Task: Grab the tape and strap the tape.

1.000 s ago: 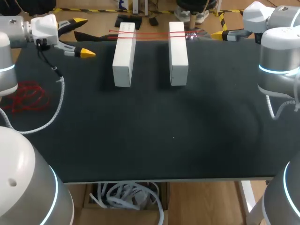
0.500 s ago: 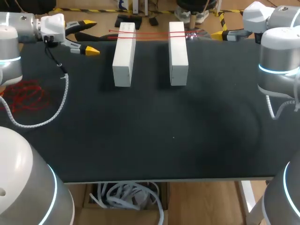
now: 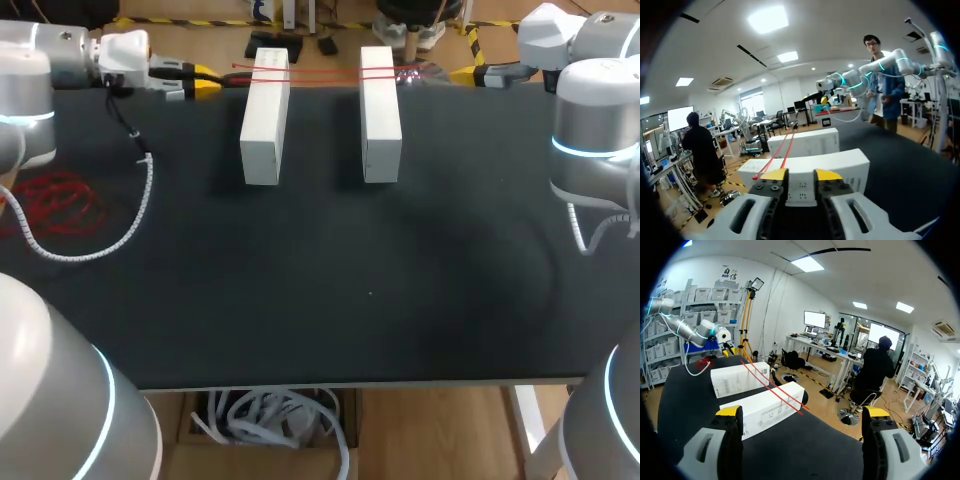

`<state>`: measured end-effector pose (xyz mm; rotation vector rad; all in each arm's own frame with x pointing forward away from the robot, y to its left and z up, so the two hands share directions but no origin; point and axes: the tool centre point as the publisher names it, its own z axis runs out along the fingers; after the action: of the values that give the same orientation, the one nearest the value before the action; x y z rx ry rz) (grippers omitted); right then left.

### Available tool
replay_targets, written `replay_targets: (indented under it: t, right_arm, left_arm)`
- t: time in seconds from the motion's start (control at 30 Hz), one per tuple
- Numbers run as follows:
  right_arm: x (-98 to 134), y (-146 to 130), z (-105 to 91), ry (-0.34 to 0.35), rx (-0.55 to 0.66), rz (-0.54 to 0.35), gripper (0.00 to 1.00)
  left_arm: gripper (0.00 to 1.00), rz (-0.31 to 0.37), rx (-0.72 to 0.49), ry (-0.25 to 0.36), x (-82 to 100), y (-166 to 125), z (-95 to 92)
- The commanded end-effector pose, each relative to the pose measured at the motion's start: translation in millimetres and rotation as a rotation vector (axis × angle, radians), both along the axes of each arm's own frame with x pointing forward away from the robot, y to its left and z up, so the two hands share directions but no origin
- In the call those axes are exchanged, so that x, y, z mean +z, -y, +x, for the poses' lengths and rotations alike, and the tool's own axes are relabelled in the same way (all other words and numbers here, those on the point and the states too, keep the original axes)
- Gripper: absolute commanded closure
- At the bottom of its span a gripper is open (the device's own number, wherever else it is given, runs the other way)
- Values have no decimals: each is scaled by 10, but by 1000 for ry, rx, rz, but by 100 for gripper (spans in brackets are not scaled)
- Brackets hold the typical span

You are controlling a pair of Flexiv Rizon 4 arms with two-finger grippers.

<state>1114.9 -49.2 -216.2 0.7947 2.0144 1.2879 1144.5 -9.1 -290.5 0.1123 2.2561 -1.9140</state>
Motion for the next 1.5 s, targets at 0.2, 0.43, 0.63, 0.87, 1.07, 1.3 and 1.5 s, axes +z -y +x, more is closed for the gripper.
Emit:
replay_targets:
  t: [0.2, 0.43, 0.63, 0.87, 1.07, 1.3, 1.5]
  right_arm:
    - [-1, 3, -3, 1, 0, 1, 0]
    - [-1, 3, -3, 1, 0, 1, 0]
    - [-1, 3, -3, 1, 0, 1, 0]
    - [-1, 3, -3, 1, 0, 1, 0]
    - [-1, 3, -3, 1, 0, 1, 0]
    - [-1, 3, -3, 1, 0, 1, 0]
    - [-1, 3, -3, 1, 0, 1, 0]
  left_arm:
    - [68, 18, -161, -38, -116, 64, 179]
    - [69, 18, -163, -49, -144, 88, 217]
    - [72, 14, -163, -57, -172, 100, 265]
    - [76, 12, -166, -64, -215, 119, 349]
    - [80, 2, -167, -66, -246, 137, 406]
    - [81, -2, -174, -65, -253, 157, 481]
    - [82, 0, -187, -68, -267, 176, 522]
